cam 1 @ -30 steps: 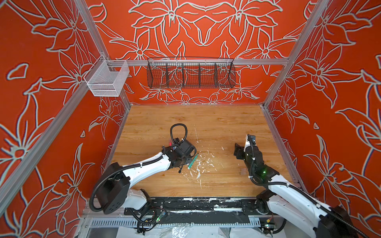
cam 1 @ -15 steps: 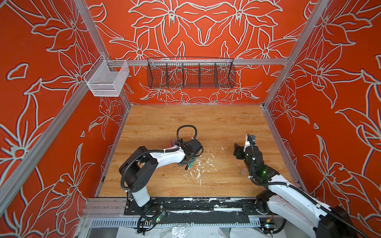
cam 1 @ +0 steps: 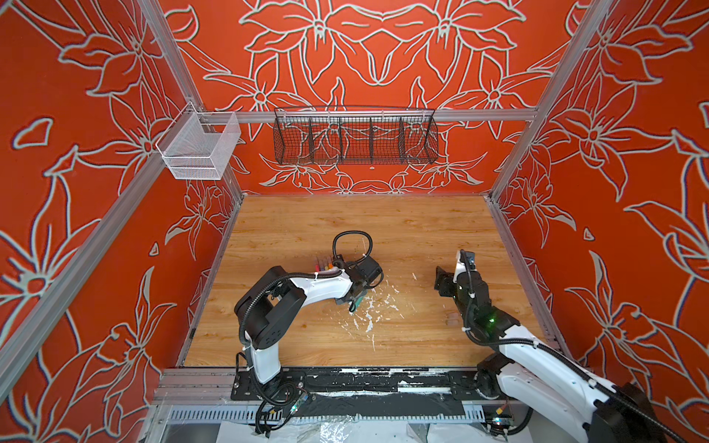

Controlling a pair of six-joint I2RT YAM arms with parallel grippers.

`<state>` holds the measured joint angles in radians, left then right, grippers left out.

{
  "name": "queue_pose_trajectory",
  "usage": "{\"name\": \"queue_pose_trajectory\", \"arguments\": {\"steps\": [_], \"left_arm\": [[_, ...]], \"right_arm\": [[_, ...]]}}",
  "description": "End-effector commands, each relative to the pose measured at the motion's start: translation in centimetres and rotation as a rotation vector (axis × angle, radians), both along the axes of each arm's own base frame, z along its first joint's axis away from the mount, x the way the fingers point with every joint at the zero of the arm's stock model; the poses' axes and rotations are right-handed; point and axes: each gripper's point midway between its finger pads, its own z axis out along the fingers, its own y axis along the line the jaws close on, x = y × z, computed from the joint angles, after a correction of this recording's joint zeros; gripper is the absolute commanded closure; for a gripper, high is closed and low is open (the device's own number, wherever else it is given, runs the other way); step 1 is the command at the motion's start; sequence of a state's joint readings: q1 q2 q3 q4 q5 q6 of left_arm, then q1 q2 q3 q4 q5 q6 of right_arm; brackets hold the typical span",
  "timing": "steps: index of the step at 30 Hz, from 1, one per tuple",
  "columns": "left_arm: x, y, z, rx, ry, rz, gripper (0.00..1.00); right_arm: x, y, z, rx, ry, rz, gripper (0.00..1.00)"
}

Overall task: Insert the pens into the pen caps
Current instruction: 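Close the left gripper on the purple marker's barrel, then lift the purple marker upright with the left gripper while the right gripper approaches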

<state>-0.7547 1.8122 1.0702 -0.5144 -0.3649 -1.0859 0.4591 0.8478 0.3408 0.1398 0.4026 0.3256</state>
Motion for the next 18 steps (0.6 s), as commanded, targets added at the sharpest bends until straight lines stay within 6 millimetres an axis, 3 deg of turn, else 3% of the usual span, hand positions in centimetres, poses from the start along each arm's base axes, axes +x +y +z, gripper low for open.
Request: {"name": "queue_pose_trajectory", "arguments": {"steps": [1, 4, 6, 15, 18], "left_arm": [[-1.5, 0.2, -2.2, 0.027, 0.089, -0.034, 0.99], [-1.1, -0.8, -0.7, -0.016, 0.066, -0.084, 1.0], [-0.6, -1.3, 1.5, -0.035, 0.034, -0.128, 1.0], [1.3, -2.8, 16.6, -0.094, -0.223, -0.371, 1.0], [0.9, -3.0, 19.3, -0.142, -0.311, -0.426, 1.0]], "right_arm": [[0.0, 0.0, 0.0, 0.002, -0.006, 0.004, 0.23], [0.0, 0.0, 0.0, 0.003, -0.006, 0.003, 0.23], [0.0, -0.1, -0.1, 0.001, -0.005, 0.001, 0.23], [0.1, -0.1, -0.2, -0.002, 0.0, -0.003, 0.23], [0.2, -0.1, -0.2, -0.004, 0.001, -0.007, 0.23]]}}
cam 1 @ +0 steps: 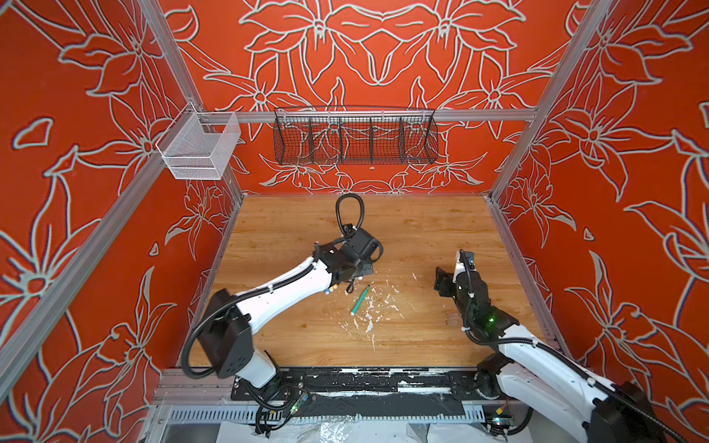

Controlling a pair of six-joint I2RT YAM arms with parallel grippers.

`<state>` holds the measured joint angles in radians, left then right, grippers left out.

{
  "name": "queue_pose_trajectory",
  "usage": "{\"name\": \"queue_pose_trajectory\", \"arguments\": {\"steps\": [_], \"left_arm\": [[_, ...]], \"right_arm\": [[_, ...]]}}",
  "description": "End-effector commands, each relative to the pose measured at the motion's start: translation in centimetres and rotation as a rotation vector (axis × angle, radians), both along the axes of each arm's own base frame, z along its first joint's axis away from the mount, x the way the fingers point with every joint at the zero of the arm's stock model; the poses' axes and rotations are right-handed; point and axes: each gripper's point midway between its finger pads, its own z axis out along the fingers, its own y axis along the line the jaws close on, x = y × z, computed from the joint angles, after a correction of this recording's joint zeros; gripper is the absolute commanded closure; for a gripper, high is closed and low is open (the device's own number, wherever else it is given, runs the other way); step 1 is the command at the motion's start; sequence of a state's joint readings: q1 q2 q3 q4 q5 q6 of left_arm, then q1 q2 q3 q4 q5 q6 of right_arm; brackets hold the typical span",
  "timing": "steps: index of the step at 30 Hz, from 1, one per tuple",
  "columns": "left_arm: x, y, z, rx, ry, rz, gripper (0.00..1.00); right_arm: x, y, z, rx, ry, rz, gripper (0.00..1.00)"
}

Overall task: Insert the pens into the pen caps
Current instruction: 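Lift the purple marker upright with the left gripper while the right gripper approaches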

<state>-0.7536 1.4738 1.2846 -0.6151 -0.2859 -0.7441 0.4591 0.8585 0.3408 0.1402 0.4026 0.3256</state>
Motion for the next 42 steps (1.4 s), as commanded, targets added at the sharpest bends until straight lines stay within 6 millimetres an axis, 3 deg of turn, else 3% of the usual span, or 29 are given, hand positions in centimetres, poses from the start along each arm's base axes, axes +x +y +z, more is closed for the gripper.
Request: {"name": "queue_pose_trajectory", "arguments": {"steps": [1, 4, 8, 10, 13, 17, 21, 25, 30, 42], "left_arm": [[-1.2, 0.3, 1.1, 0.023, -0.052, -0.114, 1.0], [-1.8, -0.7, 1.6, -0.03, -0.154, -0.228, 1.0], [-2.2, -0.9, -0.5, -0.05, -0.288, -0.298, 1.0], [-2.5, -1.1, -0.3, -0.067, -0.3, -0.318, 1.0], [-3.2, -2.7, 0.3, -0.13, -0.313, -0.401, 1.0], [-4.3, -3.7, 0.9, -0.176, -0.349, -0.474, 1.0], [-5.1, -4.2, 1.7, -0.216, -0.374, -0.518, 1.0], [-5.8, -4.9, 2.3, -0.238, -0.391, -0.569, 1.0], [-6.4, -5.4, 2.5, -0.247, -0.403, -0.606, 1.0], [-7.0, -6.1, 2.8, -0.258, -0.407, -0.65, 1.0]], "right_arm": [[0.2, -0.1, 0.1, 0.001, -0.008, -0.007, 0.23], [0.2, -0.2, 0.0, -0.003, -0.004, -0.016, 0.24], [0.4, 0.0, 0.2, -0.001, 0.001, -0.01, 0.24], [0.5, 0.7, 0.7, 0.026, 0.024, 0.02, 0.24], [0.0, 4.1, 2.1, 0.177, 0.071, 0.153, 0.3], [-1.6, 8.4, 6.1, 0.377, 0.021, 0.32, 0.3], [-3.0, 11.3, 9.6, 0.589, -0.039, 0.448, 0.28], [-3.8, 13.9, 11.3, 0.715, -0.028, 0.542, 0.32], [-4.2, 17.1, 12.0, 0.722, -0.009, 0.59, 0.35], [-3.3, 21.4, 12.4, 0.762, 0.015, 0.662, 0.4]]}}
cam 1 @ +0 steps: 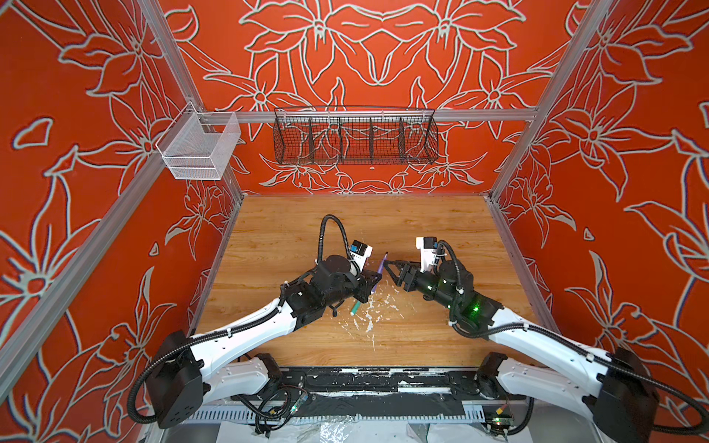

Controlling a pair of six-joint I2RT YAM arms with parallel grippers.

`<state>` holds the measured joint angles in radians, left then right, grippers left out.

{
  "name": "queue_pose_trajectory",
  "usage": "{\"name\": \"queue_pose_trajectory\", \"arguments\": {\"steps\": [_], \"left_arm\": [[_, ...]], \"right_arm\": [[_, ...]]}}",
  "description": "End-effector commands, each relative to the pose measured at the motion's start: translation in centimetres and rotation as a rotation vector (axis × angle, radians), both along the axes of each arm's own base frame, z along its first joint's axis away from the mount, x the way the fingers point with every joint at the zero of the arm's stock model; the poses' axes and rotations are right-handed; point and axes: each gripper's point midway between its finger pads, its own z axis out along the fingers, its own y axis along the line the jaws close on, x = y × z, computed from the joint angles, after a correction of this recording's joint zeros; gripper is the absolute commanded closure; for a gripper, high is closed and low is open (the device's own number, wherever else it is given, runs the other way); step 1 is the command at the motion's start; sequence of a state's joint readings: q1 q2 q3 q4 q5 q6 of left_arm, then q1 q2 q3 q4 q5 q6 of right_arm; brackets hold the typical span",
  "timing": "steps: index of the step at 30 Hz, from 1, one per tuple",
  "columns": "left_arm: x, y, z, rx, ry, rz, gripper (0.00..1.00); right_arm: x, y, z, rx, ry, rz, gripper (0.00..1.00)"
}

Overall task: Insert the pens into the pen caps
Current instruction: 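Lift the purple marker upright with the left gripper while the right gripper approaches, then hold the purple marker upright with the left gripper while the right gripper moves off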

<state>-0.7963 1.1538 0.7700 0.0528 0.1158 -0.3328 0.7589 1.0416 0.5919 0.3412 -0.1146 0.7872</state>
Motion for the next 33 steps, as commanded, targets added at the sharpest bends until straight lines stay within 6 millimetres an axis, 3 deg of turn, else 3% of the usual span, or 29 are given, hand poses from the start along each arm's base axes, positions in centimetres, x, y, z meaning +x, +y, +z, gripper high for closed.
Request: {"name": "queue_pose_trajectory", "arguments": {"steps": [1, 4, 13, 15, 19, 23, 28, 33], "left_arm": [[-0.4, -0.7, 1.2, -0.027, -0.039, -0.04, 1.0], [-0.6, -0.8, 1.3, -0.028, -0.043, -0.049, 1.0], [-0.6, -1.0, 1.2, -0.025, -0.038, -0.058, 1.0], [-0.6, -1.0, 1.1, -0.023, -0.038, -0.056, 0.92], [-0.5, -0.9, 1.0, -0.021, -0.04, -0.049, 0.75], [-0.5, -0.9, 1.0, -0.021, -0.044, -0.05, 0.67], [-0.6, -1.0, 1.0, -0.027, -0.045, -0.058, 0.67], [-0.7, -0.9, 1.0, -0.03, -0.047, -0.056, 0.8]], "right_arm": [[0.3, 1.2, 2.4, 0.074, -0.03, 0.02, 0.42], [0.8, 1.4, 2.2, 0.077, -0.026, 0.007, 0.5], [0.7, 2.0, 2.3, 0.089, -0.012, 0.019, 0.88], [0.5, 2.2, 2.2, 0.092, -0.004, 0.028, 0.94], [0.1, 2.6, 2.4, 0.108, -0.004, 0.035, 0.96], [-0.4, 3.0, 2.6, 0.13, -0.006, 0.042, 0.96], [-0.8, 3.3, 2.8, 0.153, -0.017, 0.036, 0.97], [-0.8, 3.4, 2.6, 0.178, -0.021, 0.019, 0.97]]}}
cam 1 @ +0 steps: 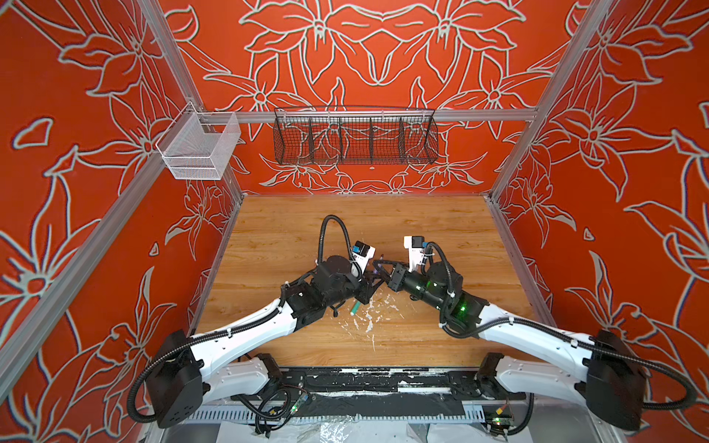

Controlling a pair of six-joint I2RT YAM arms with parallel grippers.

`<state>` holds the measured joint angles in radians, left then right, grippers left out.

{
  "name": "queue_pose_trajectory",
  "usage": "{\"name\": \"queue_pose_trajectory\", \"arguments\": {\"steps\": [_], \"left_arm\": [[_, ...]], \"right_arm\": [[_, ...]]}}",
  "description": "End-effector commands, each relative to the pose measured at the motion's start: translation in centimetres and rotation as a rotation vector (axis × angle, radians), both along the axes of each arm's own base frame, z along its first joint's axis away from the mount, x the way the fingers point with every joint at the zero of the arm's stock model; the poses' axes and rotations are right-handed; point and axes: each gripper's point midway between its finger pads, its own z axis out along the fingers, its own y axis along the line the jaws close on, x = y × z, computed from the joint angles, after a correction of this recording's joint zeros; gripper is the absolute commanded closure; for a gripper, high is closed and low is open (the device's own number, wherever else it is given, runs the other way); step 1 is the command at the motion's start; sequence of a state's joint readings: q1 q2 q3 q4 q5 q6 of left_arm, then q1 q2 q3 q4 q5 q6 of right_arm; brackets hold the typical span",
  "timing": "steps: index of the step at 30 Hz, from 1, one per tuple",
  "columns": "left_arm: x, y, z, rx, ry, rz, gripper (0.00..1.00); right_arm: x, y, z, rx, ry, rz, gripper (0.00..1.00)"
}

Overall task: Insert the pens into the pen caps
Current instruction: 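Hold the purple marker upright with the left gripper while the right gripper moves off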

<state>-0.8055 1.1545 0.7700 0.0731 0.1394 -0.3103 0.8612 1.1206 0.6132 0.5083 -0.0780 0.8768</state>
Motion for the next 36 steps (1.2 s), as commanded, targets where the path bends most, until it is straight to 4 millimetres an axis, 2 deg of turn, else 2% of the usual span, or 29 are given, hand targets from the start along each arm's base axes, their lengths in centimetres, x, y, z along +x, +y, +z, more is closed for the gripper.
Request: {"name": "queue_pose_trajectory", "arguments": {"steps": [1, 5, 9, 12, 14, 20, 25, 29, 31, 33, 36], "left_arm": [[-0.2, -0.2, 0.6, -0.021, -0.025, -0.013, 0.82], [-0.1, 0.0, 0.7, -0.019, -0.027, 0.001, 1.0], [0.1, 0.3, 0.6, -0.024, -0.018, 0.027, 1.0], [0.1, 0.4, 0.6, -0.029, -0.017, 0.031, 1.0], [0.3, 0.6, 0.4, -0.027, -0.013, 0.049, 1.0], [1.6, 1.7, -0.6, 0.007, 0.001, 0.146, 1.0], [2.7, 3.6, -1.2, 0.06, -0.007, 0.26, 1.0], [2.7, 3.8, -1.0, 0.054, -0.012, 0.269, 1.0], [2.5, 3.7, -0.7, 0.045, -0.013, 0.256, 1.0], [2.4, 3.7, -0.7, 0.042, -0.014, 0.255, 1.0], [2.5, 3.8, -0.7, 0.045, -0.02, 0.261, 1.0]], "right_arm": [[0.4, -0.2, 0.3, 0.048, -0.005, -0.042, 0.97], [0.4, -0.3, 0.1, 0.04, -0.002, -0.051, 0.96], [0.2, -1.7, -0.5, -0.026, -0.002, -0.087, 0.78], [-0.3, -4.4, -1.4, -0.119, -0.01, -0.161, 0.65], [-0.8, -6.3, -2.1, -0.213, -0.001, -0.196, 0.61], [-3.4, -12.2, -5.2, -0.513, 0.116, -0.268, 0.57], [-6.3, -17.6, -8.9, -0.763, 0.294, -0.326, 0.58], [-8.1, -20.2, -11.1, -0.845, 0.426, -0.383, 0.59], [-8.9, -20.8, -12.6, -0.897, 0.478, -0.374, 0.58], [-9.4, -21.4, -13.5, -0.964, 0.516, -0.368, 0.58], [-9.9, -23.5, -14.8, -1.081, 0.573, -0.436, 0.58]]}}
